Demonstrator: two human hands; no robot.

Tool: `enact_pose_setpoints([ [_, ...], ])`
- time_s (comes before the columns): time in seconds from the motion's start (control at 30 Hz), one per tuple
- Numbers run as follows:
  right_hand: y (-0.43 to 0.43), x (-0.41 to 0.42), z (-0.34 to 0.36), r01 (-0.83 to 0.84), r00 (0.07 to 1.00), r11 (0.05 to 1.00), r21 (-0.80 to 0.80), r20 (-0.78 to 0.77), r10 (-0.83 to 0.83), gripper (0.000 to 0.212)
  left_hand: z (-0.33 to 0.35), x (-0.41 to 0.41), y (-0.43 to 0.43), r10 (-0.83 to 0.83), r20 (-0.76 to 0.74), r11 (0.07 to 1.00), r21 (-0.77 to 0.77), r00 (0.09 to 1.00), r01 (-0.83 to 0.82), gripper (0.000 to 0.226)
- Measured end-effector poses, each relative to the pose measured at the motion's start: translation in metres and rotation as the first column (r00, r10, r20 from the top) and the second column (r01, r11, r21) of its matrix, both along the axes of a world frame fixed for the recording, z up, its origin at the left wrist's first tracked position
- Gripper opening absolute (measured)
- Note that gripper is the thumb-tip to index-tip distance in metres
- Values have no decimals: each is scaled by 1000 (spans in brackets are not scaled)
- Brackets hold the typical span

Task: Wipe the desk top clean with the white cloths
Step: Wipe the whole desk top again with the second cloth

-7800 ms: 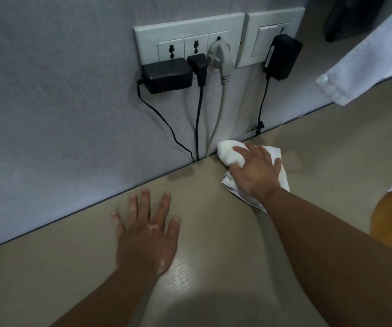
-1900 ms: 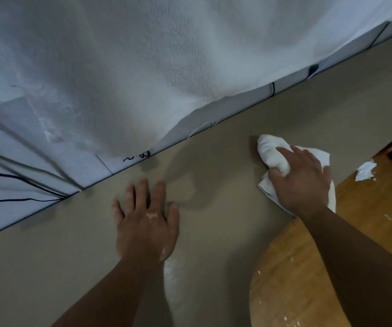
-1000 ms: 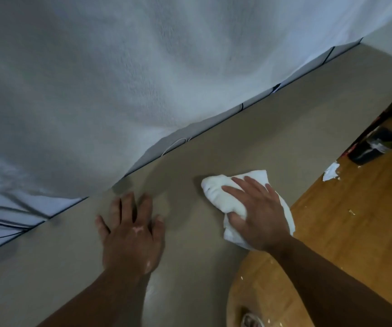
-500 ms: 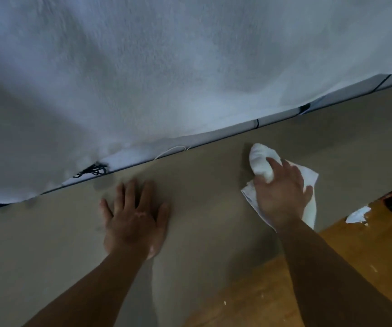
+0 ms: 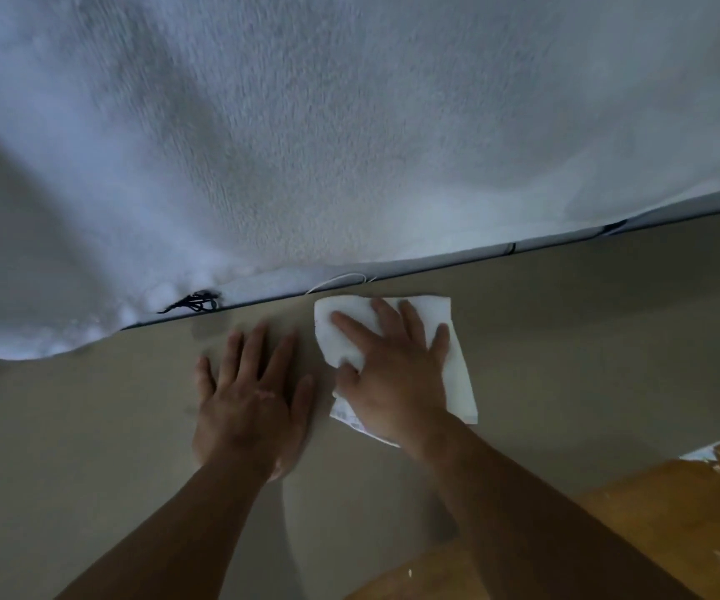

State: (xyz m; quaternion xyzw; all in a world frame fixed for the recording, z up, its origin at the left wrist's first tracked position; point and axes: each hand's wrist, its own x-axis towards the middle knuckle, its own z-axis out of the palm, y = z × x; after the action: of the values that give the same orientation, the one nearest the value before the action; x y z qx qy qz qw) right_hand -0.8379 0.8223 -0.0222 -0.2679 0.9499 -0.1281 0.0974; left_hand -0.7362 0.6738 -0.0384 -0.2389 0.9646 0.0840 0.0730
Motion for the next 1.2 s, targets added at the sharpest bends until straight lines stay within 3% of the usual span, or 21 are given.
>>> enact_pose_setpoints([
  [0.2,15,-38,1,-5,1000,1000,-12,-16,4,61,-4,0,-2,4,-16,1000,-13,1000,-4,79],
  [0.4,88,-103,5,216,976,976,7,-10,-216,64,-6,1,-4,-3,-5,999,-48,1000,3,77],
  [0.53,127,-133,3,371,928,929,-8,-32,-371,53,-6,1,-3,1,-3,999,-49,1000,-1,78],
  [0.77,100,-105,-1,578,815,813,-60,-9,-580,55,-6,-2,-1,14,14,998,-55,1000,-14,79],
  [0.87,71,-48,-1,467,884,884,-21,5,-467,57,-5,-5,-1,16,21,998,-55,1000,-15,80],
  [0.97,57,31,-1,178,979,983,-34,-96,-181,61,-4,-7,-2,18,25,998,-54,1000,-17,81],
  [1.03,64,61,-3,18,994,999,-38,-103,-21,60,-3,-7,-3,13,16,999,-53,1000,-12,82],
  [1.2,114,28,-7,-44,995,999,-10,-90,43,60,-3,-6,-4,4,32,998,-65,999,-2,82],
])
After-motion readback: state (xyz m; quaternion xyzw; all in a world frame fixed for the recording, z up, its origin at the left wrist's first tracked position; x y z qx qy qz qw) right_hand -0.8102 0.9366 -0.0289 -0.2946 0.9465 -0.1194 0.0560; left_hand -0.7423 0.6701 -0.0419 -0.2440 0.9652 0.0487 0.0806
